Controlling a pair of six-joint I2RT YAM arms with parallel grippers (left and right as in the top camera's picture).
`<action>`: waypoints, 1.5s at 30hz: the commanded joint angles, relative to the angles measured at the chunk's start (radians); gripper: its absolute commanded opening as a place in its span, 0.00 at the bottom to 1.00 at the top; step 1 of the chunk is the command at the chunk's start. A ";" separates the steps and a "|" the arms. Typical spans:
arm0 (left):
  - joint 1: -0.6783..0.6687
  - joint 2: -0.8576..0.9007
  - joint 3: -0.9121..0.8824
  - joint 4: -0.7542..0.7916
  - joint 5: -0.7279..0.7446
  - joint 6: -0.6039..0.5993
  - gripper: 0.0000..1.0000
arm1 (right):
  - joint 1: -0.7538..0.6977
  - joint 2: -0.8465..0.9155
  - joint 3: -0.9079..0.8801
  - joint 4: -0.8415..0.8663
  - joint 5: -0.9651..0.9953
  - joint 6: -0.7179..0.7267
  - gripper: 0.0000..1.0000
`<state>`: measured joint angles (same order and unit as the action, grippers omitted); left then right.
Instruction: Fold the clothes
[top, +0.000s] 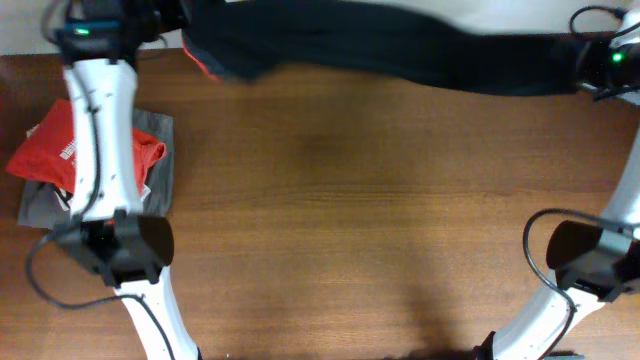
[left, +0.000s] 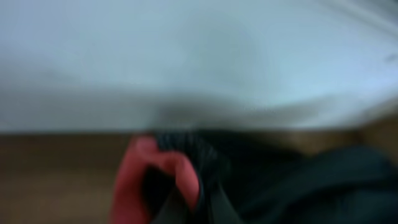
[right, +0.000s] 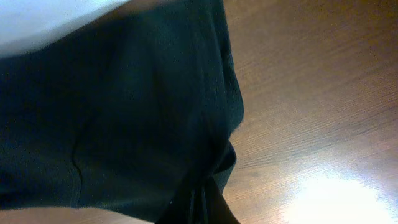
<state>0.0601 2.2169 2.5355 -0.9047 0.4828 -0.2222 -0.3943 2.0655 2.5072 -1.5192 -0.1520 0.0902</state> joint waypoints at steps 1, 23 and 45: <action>0.003 -0.035 0.124 -0.298 -0.036 0.107 0.01 | -0.005 -0.006 0.049 -0.085 0.010 -0.058 0.05; -0.058 -0.024 -0.344 -0.630 -0.220 0.171 0.01 | -0.002 0.004 -0.481 -0.104 0.045 -0.070 0.15; -0.058 -0.024 -0.345 -0.668 -0.271 0.171 0.01 | 0.290 0.004 -1.089 0.588 -0.050 -0.125 0.64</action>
<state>0.0021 2.1941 2.1933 -1.5703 0.2188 -0.0673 -0.1150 2.0750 1.4631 -0.9848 -0.2192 -0.0734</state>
